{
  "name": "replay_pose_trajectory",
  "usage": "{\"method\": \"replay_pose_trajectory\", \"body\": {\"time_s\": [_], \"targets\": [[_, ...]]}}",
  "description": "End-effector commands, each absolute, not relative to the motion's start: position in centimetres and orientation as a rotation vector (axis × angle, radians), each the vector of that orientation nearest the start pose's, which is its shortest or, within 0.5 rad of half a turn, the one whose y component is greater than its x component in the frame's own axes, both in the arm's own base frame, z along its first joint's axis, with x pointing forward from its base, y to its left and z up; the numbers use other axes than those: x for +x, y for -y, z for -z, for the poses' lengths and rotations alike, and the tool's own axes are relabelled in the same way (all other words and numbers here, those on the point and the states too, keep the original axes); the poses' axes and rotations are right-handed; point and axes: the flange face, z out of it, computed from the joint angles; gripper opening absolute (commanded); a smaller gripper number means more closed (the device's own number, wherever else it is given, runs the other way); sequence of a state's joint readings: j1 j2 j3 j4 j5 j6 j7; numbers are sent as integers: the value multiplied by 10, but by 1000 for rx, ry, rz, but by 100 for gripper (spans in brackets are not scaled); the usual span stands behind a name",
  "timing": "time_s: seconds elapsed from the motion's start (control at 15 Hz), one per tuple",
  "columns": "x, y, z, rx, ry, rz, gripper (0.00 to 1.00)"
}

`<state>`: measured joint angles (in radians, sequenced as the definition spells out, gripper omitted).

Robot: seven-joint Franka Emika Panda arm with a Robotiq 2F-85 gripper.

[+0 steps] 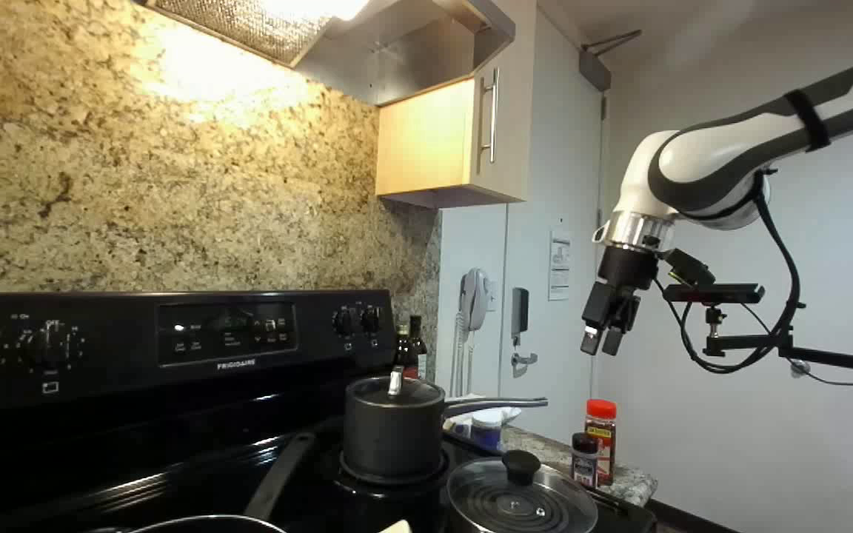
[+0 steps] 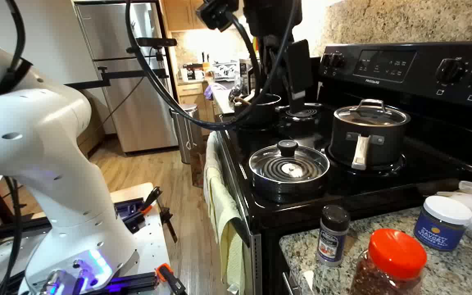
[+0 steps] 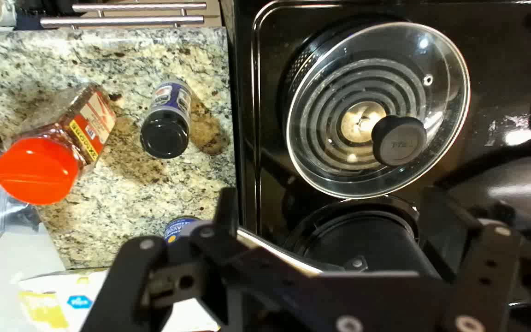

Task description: Take the lid off the black pot to the upper right of the stove and put it in the center of the stove

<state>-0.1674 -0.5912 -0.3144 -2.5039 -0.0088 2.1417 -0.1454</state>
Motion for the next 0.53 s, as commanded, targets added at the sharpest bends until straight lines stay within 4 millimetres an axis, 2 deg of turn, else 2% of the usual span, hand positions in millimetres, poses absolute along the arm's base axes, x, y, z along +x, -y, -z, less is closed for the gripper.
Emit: {"method": "replay_pose_trajectory", "body": {"time_s": [0.0, 0.27, 0.47], "targets": [[348, 192, -495, -2986, -451, 369, 100], [348, 192, -495, -2986, -451, 369, 100], [374, 179, -508, -3046, -433, 320, 100]]}}
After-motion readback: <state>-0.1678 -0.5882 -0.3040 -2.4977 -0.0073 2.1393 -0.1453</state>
